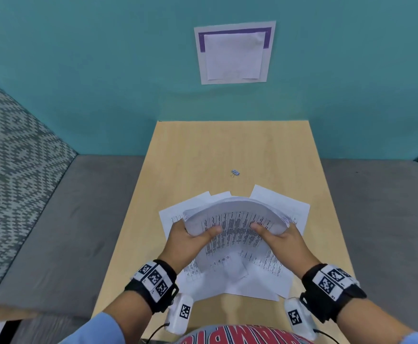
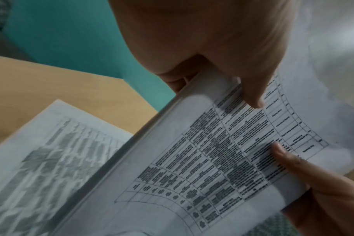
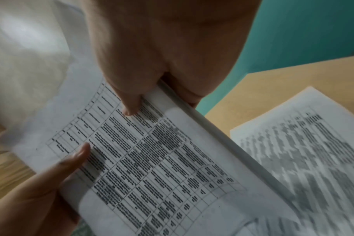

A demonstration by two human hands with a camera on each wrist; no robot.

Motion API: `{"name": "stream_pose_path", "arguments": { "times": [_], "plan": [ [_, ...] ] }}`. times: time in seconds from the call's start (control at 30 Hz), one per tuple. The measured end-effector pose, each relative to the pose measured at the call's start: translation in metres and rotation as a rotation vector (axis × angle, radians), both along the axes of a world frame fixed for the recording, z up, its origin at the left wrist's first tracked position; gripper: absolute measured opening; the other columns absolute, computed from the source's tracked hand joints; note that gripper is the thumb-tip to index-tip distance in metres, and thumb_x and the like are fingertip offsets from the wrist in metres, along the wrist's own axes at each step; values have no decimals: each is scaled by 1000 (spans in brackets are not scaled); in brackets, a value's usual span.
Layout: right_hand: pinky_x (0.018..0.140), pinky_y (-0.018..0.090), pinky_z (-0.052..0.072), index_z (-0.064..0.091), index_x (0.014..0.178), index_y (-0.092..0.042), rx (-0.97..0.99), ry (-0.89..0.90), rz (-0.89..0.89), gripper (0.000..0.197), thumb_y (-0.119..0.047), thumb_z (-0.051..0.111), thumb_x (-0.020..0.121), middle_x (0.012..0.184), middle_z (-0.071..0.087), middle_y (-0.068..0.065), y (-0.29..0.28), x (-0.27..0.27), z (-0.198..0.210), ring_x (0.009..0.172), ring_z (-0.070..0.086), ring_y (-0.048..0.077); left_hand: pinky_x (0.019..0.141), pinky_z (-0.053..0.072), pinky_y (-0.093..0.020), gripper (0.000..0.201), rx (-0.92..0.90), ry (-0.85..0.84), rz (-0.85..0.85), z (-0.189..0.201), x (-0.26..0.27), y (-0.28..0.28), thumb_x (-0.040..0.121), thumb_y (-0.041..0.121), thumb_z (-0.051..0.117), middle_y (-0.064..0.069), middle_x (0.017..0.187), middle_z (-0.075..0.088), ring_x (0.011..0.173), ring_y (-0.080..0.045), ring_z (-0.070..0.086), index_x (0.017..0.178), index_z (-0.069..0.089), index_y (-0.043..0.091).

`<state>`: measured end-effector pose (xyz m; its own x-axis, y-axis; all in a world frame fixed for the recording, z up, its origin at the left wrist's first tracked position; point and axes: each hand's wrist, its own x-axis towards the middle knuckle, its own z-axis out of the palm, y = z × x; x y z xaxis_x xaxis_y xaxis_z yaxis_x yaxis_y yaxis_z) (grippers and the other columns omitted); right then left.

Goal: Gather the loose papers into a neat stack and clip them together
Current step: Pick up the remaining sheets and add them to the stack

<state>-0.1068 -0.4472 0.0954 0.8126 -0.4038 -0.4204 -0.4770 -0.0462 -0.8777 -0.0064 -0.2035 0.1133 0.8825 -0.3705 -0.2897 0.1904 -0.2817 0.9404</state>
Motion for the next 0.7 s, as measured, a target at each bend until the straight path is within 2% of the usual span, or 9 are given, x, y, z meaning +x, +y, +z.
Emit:
{"name": "stream_pose_path", "arguments": {
  "times": [0.07, 0.17, 0.27, 0.33, 0.37, 0.43, 0.5, 0.57, 0.7],
  "plan": [
    [60, 33, 53, 75, 100, -5, 17, 3, 32, 65, -64, 82, 74, 72, 75, 22, 8, -4, -9, 58, 59, 14, 100, 61, -40, 43, 75, 49, -90, -11, -5, 7, 75, 38, 94, 9, 111, 83, 106, -11, 78, 114, 78, 33],
    [46, 14, 43, 75, 96, 0, 33, 25, 36, 42, -40, 79, 87, 44, 63, -13, 17, -4, -8, 40, 52, -6, 103, 59, -40, 46, 180, 21, -151, -31, -11, 19, 75, 56, 87, 18, 116, 80, 112, -3, 74, 118, 72, 49],
    [47, 8, 41, 68, 75, -8, 44, 14, 44, 34, -36, 81, 87, 42, 61, -13, 22, 6, -6, 39, 51, -6, 97, 62, -42, 33, 192, -21, -83, -28, -1, 28, 79, 60, 82, 15, 112, 81, 106, -3, 76, 109, 74, 49],
    [66, 14, 56, 75, 83, -8, 53, 1, 116, 30, -36, 84, 85, 65, 77, -5, 27, 17, -6, 60, 69, -2, 96, 63, -43, 21, 187, -15, -64, -18, 10, 41, 84, 48, 84, 11, 108, 83, 104, -6, 77, 104, 77, 45],
    [80, 25, 62, 79, 95, -12, 29, -1, 149, 29, -37, 85, 84, 82, 82, -2, 31, 23, -9, 77, 76, 4, 97, 62, -45, 18, 197, -11, -59, -13, 15, 53, 87, 42, 84, 9, 108, 83, 104, -8, 78, 104, 79, 40],
    [91, 32, 61, 77, 112, -18, 2, 0, 225, 30, -31, 84, 86, 99, 82, 1, 39, 39, -26, 95, 78, 17, 98, 61, -50, 17, 238, 9, -4, -6, 25, 88, 88, 37, 83, 5, 106, 84, 103, -12, 78, 103, 82, 30],
    [90, 34, 59, 68, 125, -17, -129, 129, 268, 43, -36, 81, 88, 108, 77, 6, 47, 60, -53, 102, 74, 26, 94, 62, -48, 10, 256, 23, 102, -3, 32, 129, 88, 34, 84, 6, 105, 84, 101, -12, 79, 97, 83, 30],
    [93, 43, 58, 56, 135, -11, -365, 363, 373, 72, -58, 75, 84, 126, 67, 10, 52, 80, -84, 112, 68, 30, 90, 64, -37, 14, 225, 19, 248, -4, 33, 168, 88, 23, 84, 14, 103, 83, 101, -7, 79, 99, 83, 32],
    [96, 48, 55, 50, 133, -8, -710, 550, 489, 104, -85, 67, 65, 132, 56, 15, 64, 97, -122, 121, 60, 35, 88, 64, -26, 21, 235, -2, 400, -3, 32, 221, 91, 7, 77, 13, 97, 83, 101, -1, 75, 112, 78, 9]
  ]
}}
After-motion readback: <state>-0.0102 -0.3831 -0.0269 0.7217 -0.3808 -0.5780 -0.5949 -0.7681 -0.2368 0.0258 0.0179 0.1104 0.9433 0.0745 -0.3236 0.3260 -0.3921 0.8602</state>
